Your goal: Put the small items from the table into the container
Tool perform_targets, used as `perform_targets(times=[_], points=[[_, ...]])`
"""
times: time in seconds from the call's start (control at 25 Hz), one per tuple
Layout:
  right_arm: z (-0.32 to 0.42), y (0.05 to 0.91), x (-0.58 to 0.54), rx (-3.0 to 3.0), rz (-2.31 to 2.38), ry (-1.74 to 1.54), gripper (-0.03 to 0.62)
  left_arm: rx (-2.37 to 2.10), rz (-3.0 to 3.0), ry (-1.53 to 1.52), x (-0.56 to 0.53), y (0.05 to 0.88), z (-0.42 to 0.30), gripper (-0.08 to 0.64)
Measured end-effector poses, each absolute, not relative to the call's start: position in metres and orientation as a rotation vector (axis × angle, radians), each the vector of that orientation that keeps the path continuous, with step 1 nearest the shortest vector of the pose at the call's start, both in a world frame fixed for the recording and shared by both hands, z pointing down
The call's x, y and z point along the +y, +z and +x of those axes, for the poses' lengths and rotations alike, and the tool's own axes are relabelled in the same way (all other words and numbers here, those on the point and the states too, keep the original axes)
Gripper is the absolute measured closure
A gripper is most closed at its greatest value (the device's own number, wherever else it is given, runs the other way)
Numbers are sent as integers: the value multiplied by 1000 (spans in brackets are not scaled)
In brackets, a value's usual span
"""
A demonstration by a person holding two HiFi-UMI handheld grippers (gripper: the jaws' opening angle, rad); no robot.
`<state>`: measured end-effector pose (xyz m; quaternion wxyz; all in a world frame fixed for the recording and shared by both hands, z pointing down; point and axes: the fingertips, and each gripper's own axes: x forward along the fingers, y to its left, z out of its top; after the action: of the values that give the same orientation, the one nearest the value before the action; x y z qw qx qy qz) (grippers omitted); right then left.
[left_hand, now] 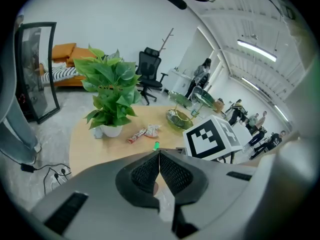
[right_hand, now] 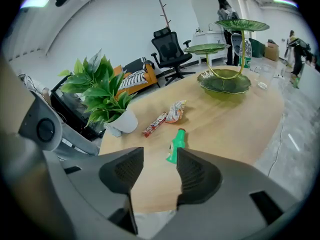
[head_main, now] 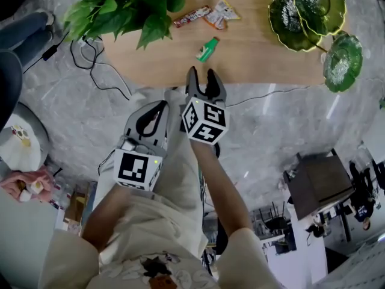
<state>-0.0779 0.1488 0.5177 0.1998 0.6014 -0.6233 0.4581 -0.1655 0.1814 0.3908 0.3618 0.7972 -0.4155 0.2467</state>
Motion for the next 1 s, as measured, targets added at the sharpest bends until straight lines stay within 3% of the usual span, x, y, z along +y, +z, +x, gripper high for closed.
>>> perform_targets(times=[1.0], points=[[-67,574,133,-1617,1725,1325,382,-1050,2008,659,178,408,-174,551]])
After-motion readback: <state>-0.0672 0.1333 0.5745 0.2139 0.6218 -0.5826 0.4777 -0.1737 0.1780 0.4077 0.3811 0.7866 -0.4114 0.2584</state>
